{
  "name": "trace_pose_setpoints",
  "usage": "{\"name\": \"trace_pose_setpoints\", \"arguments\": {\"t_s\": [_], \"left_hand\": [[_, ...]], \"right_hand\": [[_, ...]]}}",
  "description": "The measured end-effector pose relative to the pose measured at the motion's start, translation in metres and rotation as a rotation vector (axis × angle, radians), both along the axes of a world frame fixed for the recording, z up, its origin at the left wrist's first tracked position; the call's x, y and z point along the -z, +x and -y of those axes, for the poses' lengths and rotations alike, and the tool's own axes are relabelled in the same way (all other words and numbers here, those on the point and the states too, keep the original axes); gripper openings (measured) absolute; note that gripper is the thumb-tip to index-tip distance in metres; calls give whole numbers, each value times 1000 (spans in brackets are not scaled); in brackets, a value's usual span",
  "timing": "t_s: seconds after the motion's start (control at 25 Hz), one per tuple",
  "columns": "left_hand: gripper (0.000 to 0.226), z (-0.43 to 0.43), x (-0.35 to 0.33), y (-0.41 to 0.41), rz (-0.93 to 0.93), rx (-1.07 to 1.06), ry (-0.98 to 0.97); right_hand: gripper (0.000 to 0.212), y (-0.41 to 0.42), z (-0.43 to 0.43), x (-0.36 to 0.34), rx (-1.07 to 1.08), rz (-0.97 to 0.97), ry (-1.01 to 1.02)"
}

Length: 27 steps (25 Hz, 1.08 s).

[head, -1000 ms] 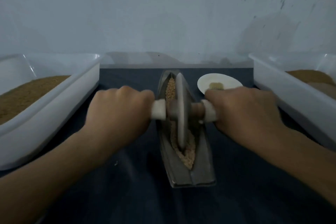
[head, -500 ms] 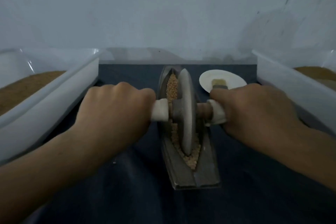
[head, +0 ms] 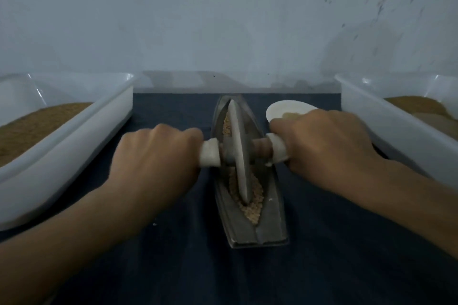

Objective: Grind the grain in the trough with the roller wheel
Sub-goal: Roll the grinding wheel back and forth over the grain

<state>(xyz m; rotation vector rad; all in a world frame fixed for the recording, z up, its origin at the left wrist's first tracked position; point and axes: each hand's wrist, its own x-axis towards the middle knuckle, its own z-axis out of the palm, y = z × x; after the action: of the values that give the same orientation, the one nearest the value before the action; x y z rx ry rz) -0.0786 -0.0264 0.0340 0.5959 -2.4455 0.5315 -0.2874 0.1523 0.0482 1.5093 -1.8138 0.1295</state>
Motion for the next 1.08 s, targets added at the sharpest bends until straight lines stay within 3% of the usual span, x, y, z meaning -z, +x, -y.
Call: {"name": "trace_pose_setpoints", "arguments": {"t_s": [0.08, 0.16, 0.24, 0.32, 0.4, 0.48, 0.6, 0.72, 0.8, 0.96, 1.08], "left_hand": [[33, 8, -5, -19, 44, -117, 10], [6, 20, -25, -53, 92, -195, 52], [12, 26, -42, -72, 161, -226, 106], [12, 20, -35, -56, 140, -179, 29], [37, 1, -14, -16, 54, -72, -61], [47, -5, -5, 5, 24, 6, -76], [33, 5, -11, -17, 65, -104, -46], [10, 24, -29, -64, 88, -211, 103], [10, 26, -27, -62, 102, -218, 106], [42, 3, 0, -4, -22, 11, -67], [37, 9, -2, -14, 21, -53, -36]], "right_hand": [[10, -7, 25, -3, 117, 102, 67], [13, -13, 55, -11, 266, 284, 134], [13, -19, 68, -12, 323, 382, 147], [18, -15, 48, -7, 270, 295, 109], [26, -5, 14, 7, 129, 103, 36], [24, -2, -8, 14, 19, 34, -37], [19, -9, 22, 4, 139, 110, 28], [14, -19, 66, -13, 284, 275, 144], [14, -20, 63, -18, 277, 279, 170], [16, -3, 5, 8, 45, -13, -15], [19, -12, 18, 6, 79, 30, -24]]}}
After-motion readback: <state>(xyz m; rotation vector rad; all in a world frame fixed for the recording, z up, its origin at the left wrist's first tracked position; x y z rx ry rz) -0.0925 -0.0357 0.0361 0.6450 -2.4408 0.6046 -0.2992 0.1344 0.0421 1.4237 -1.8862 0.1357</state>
